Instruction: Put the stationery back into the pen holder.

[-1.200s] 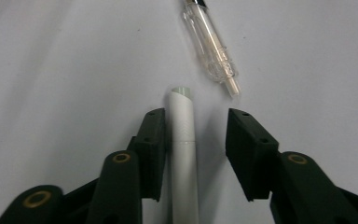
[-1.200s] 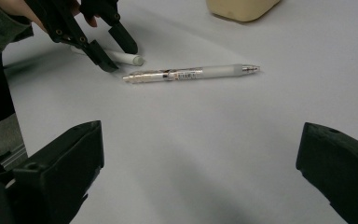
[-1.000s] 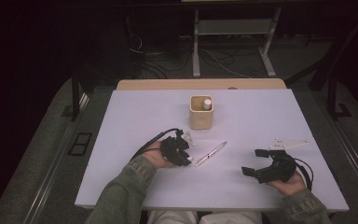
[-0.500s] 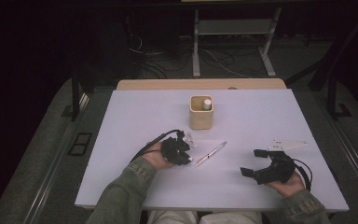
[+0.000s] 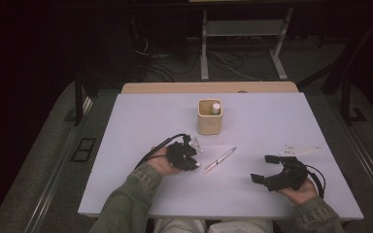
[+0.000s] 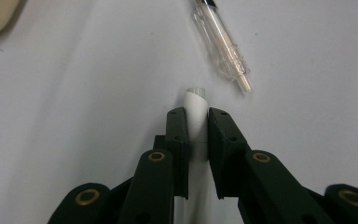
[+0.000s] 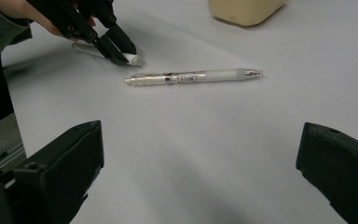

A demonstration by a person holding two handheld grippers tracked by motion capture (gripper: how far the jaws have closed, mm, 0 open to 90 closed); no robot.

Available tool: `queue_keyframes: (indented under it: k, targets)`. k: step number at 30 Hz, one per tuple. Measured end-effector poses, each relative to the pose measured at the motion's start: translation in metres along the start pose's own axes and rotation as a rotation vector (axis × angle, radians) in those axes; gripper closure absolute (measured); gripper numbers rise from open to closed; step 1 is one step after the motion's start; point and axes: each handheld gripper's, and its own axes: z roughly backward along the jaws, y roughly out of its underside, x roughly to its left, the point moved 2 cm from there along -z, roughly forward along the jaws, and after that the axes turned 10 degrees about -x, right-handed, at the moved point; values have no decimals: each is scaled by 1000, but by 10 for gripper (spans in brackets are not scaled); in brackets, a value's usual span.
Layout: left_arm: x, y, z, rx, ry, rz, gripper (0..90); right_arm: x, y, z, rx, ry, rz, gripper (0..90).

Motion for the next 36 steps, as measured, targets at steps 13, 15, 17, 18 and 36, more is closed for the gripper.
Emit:
queue_keyframes:
  k: [13, 15, 17, 18, 36]
  targets:
    - [11, -2, 26, -134, -16, 77, 779, -1, 0, 1, -8, 3, -4, 4]
    - [12, -4, 30, -163, -18, 92, 779, -1, 0, 1, -11, 3, -4, 4]
    - [14, -6, 34, -183, -22, 95, 779, -1, 0, 2, -9, 5, -5, 4]
    - [15, -7, 36, -197, -23, 98, 779, -1, -1, 2, -10, 6, -6, 4]
    - [28, -29, 58, -339, -36, 131, 779, -1, -1, 2, -21, 3, -8, 4]
